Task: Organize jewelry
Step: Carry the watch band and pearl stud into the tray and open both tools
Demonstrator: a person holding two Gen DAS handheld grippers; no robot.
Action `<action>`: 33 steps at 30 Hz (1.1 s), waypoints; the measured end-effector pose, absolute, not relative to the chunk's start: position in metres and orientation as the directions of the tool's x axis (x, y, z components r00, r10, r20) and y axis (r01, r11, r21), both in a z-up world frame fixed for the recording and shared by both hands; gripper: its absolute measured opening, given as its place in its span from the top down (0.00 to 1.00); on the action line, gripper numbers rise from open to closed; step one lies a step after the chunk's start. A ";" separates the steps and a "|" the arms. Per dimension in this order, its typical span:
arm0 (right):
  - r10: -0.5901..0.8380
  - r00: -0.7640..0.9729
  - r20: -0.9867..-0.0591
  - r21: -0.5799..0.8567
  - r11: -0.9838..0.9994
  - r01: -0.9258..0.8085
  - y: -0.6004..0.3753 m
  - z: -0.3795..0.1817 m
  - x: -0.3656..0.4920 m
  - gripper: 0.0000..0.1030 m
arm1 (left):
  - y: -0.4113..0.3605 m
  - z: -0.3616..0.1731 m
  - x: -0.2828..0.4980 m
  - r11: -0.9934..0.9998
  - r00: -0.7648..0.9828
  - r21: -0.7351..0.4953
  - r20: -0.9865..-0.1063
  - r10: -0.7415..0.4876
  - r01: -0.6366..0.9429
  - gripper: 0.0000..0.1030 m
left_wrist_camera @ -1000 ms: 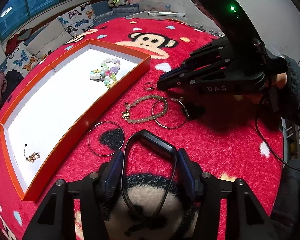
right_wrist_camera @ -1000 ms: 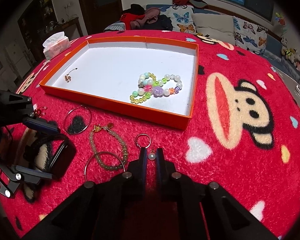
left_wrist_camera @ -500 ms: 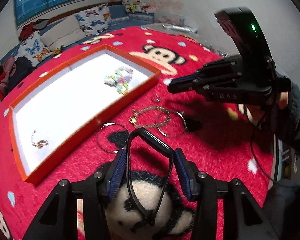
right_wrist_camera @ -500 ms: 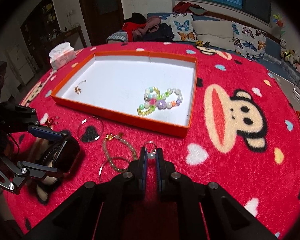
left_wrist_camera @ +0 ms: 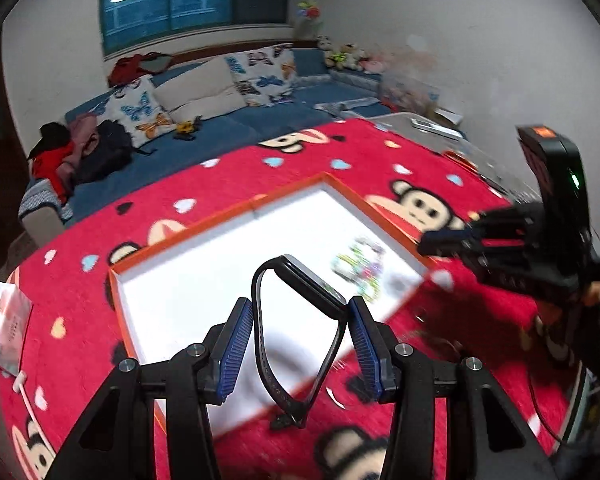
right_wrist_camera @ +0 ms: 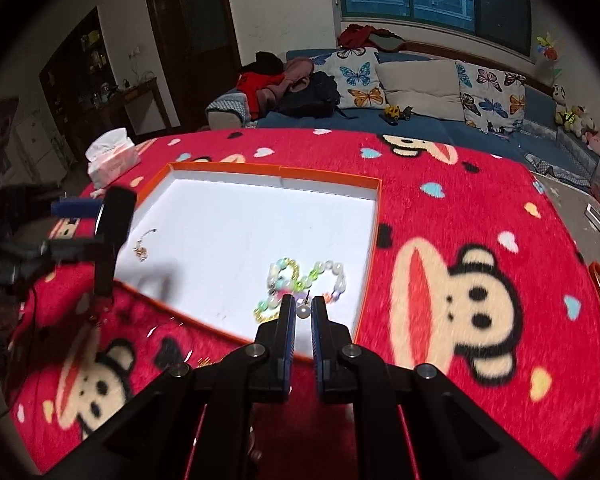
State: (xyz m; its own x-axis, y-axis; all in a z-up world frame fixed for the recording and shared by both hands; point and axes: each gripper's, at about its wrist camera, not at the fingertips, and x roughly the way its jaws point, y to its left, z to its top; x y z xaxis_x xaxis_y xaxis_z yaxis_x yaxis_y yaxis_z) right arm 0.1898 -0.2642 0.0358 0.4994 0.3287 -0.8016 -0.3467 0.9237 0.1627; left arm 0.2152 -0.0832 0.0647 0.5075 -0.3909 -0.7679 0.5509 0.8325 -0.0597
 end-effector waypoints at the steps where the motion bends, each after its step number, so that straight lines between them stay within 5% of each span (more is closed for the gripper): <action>1: 0.322 0.495 -0.807 0.156 0.925 -0.347 -0.263 0.032 0.194 0.90 | -0.083 0.063 0.224 0.841 0.510 -0.056 -0.773 -0.378 0.539 0.50; 17: 0.252 0.455 -0.854 0.092 0.934 -0.345 -0.255 0.002 0.207 0.90 | -0.075 -0.002 0.288 0.891 0.434 -0.075 -0.853 -0.290 0.447 0.49; 33: 0.260 0.444 -0.857 0.117 0.939 -0.325 -0.256 -0.004 0.211 0.90 | -0.080 -0.012 0.297 0.907 0.413 -0.060 -0.876 -0.248 0.416 0.40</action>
